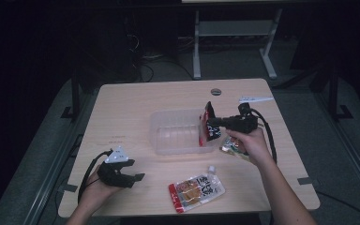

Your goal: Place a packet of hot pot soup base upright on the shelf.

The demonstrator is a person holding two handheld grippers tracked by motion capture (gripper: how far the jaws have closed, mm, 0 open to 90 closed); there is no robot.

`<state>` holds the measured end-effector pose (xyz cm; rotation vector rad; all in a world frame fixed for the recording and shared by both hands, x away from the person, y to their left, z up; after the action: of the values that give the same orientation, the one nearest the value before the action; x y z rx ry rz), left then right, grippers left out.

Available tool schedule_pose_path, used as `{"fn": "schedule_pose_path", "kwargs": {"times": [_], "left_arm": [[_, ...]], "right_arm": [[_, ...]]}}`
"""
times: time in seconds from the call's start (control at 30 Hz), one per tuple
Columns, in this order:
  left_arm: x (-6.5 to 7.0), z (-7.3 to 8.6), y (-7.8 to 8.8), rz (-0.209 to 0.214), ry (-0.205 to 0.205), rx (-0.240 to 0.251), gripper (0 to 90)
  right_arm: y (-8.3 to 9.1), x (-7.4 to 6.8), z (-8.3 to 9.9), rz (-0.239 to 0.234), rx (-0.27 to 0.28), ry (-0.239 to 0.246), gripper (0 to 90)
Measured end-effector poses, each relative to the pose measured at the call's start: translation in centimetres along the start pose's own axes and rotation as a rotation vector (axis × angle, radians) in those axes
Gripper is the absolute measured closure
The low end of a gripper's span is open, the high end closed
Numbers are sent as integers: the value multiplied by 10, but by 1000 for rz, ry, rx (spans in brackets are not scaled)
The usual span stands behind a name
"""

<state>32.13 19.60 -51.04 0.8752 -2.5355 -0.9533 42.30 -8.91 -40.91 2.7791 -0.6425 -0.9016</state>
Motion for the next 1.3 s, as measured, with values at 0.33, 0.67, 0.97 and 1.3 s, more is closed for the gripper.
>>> {"fn": "schedule_pose_path", "kwargs": {"times": [0.33, 0.67, 0.97, 1.3], "left_arm": [[1, 3, -2, 11, -5, -16, 302], [2, 4, -3, 17, -3, -25, 302], [2, 4, -4, 19, -9, -28, 302], [4, 4, -5, 25, -24, -30, 276]], "right_arm": [[-10, 14, 6, 38, -29, -16, 893], [-16, 18, 6, 61, -16, -2, 818], [-4, 13, 2, 73, -9, 37, 617], [23, 2, 6, 158, -19, 157, 364]]}}
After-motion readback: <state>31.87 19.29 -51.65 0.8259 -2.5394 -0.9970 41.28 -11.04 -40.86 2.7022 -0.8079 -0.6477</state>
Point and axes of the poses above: each handheld gripper's, and its own axes: y roughly backward along the jaws, z roughly out of its underside, x roughly to its right, the point moved 10 cm from there along -y, roughly forward along the jaws, and after that the axes turned 4 degrees about x, right-handed, at the moved point
